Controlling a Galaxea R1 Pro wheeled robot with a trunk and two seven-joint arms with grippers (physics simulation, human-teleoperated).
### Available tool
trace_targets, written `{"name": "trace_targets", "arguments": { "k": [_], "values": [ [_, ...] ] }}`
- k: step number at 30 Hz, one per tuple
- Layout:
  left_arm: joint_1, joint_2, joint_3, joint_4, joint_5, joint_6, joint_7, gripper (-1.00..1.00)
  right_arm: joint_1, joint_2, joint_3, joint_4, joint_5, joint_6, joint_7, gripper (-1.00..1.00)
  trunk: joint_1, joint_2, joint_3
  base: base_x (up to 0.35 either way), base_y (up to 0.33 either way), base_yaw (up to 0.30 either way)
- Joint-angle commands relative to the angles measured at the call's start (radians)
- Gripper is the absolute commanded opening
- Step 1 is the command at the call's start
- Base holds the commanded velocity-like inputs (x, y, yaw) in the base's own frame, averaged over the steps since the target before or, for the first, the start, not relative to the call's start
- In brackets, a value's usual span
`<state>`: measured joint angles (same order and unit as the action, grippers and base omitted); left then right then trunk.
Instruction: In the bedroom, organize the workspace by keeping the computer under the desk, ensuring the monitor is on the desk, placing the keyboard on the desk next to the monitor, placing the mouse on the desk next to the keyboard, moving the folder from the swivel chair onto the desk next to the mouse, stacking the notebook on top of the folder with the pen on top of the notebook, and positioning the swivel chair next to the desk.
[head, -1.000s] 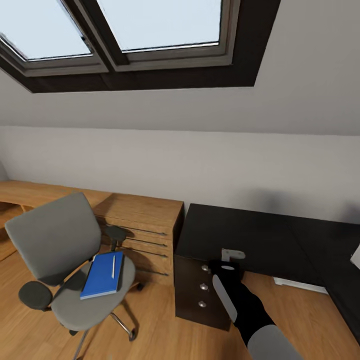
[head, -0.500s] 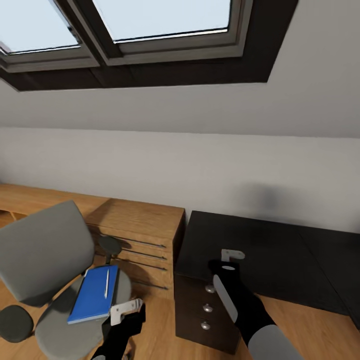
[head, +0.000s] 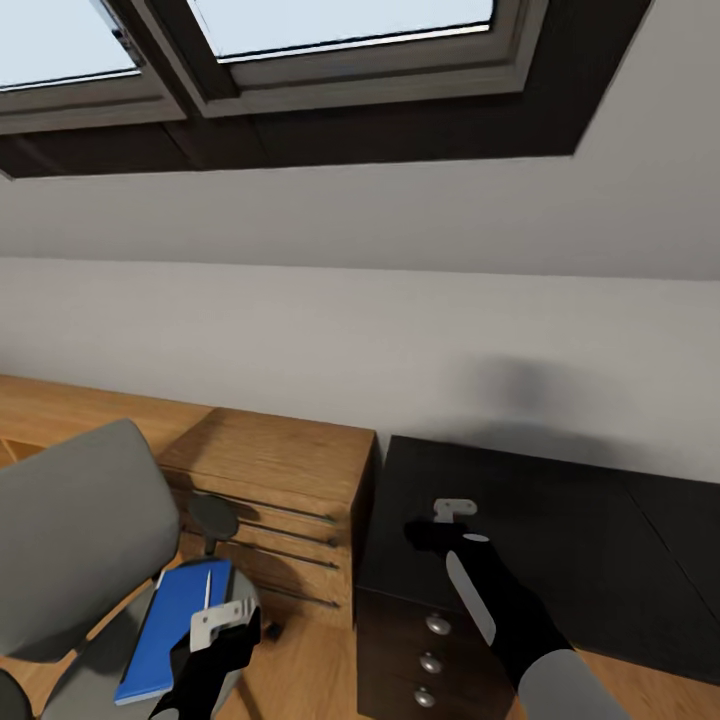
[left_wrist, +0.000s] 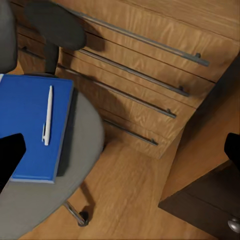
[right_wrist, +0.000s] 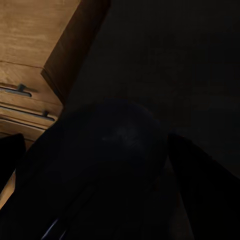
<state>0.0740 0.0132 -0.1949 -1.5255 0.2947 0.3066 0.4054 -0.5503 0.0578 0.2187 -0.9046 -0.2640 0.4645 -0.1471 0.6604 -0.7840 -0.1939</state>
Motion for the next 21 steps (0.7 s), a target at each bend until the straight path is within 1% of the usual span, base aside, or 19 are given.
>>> {"name": "trace_targets", "arguments": {
  "k": [1,5,7,12,15,21],
  "values": [
    [0.000,0.001,-0.003,-0.003,0.008,0.002,0.009,1.00,-0.001,-0.001,0.003,-0.001,-0.011,0.003,-0.007,-1.00,0.000,-0.001,-0.001,0.058,0.039,0.000],
    [0.000,0.000,-0.011,-0.006,0.008,0.002,0.010,1.00,0.000,0.001,0.005,0.007,-0.011,0.003,-0.002,-1.00,0.000,-0.001,-0.001,0.027,0.018,0.000],
    [0.000,0.000,-0.027,-0.008,0.006,0.001,0.010,1.00,0.000,0.004,0.007,0.025,-0.012,0.003,0.000,-1.00,0.000,-0.001,-0.001,0.004,0.003,0.000],
    [0.000,0.000,-0.034,-0.015,0.006,0.002,0.010,1.00,0.000,0.008,0.010,0.033,-0.012,0.003,0.000,-1.00,0.000,-0.001,-0.001,0.001,0.001,0.012],
    [0.000,0.001,-0.035,-0.021,0.006,0.002,0.010,1.00,0.000,0.010,0.013,0.035,-0.011,0.003,-0.005,-1.00,0.000,-0.001,-0.001,0.000,0.000,0.137],
    [0.000,-0.001,-0.035,-0.022,0.007,0.002,0.010,1.00,0.000,0.010,0.015,0.040,-0.011,0.003,-0.003,-1.00,0.000,-0.001,-0.001,0.000,0.000,0.247]
  ]
}}
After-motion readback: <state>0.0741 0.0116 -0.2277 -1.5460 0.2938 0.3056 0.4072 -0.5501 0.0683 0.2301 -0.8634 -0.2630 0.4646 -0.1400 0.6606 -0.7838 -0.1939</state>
